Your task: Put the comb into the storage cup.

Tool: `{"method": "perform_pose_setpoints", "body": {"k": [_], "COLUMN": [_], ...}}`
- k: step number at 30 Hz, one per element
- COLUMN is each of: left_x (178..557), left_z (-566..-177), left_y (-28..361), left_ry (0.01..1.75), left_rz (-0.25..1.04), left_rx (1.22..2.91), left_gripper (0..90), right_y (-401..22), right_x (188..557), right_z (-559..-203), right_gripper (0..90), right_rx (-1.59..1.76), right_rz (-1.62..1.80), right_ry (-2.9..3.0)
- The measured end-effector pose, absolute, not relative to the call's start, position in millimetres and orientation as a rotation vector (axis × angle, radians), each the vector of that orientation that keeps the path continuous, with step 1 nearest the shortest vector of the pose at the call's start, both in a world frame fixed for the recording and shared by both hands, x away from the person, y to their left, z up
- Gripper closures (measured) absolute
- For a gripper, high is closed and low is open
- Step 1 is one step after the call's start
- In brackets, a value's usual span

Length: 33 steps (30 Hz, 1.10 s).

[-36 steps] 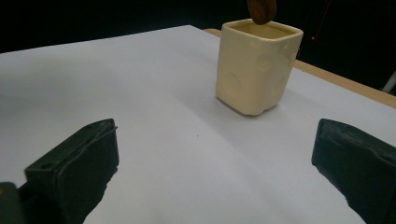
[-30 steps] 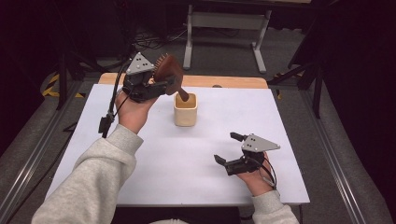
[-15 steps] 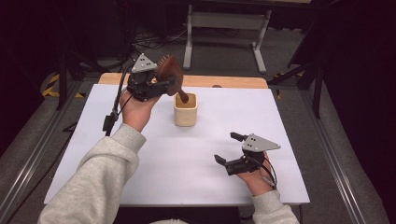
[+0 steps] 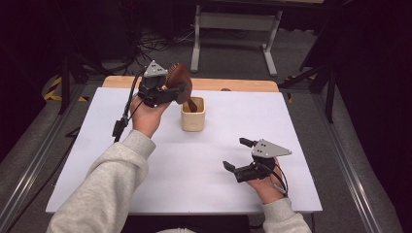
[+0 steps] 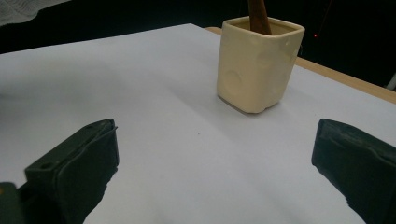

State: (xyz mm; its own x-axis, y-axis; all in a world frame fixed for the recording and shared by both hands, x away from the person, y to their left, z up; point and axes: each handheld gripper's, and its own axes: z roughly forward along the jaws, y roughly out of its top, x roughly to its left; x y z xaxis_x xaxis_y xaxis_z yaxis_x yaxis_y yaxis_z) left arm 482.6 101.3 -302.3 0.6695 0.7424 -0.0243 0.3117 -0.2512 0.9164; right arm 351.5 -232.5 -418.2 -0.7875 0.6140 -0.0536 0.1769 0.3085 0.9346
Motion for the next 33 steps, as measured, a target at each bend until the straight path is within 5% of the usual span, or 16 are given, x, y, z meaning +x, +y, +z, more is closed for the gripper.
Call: {"method": "perform_pose_setpoints", "body": {"k": [33], "left_x": [498.0], "left_z": [-326.1], "left_y": [89.0], "left_ry": [0.905], "left_rz": [0.415], "left_rx": [1.909], "left_gripper": [53.1], "right_y": [-231.8], "right_x": [352.0], "right_z": [-419.4], "right_gripper": [1.3], "right_rx": [0.701], "right_rz": [1.486], "right_ry": [2.197]}}
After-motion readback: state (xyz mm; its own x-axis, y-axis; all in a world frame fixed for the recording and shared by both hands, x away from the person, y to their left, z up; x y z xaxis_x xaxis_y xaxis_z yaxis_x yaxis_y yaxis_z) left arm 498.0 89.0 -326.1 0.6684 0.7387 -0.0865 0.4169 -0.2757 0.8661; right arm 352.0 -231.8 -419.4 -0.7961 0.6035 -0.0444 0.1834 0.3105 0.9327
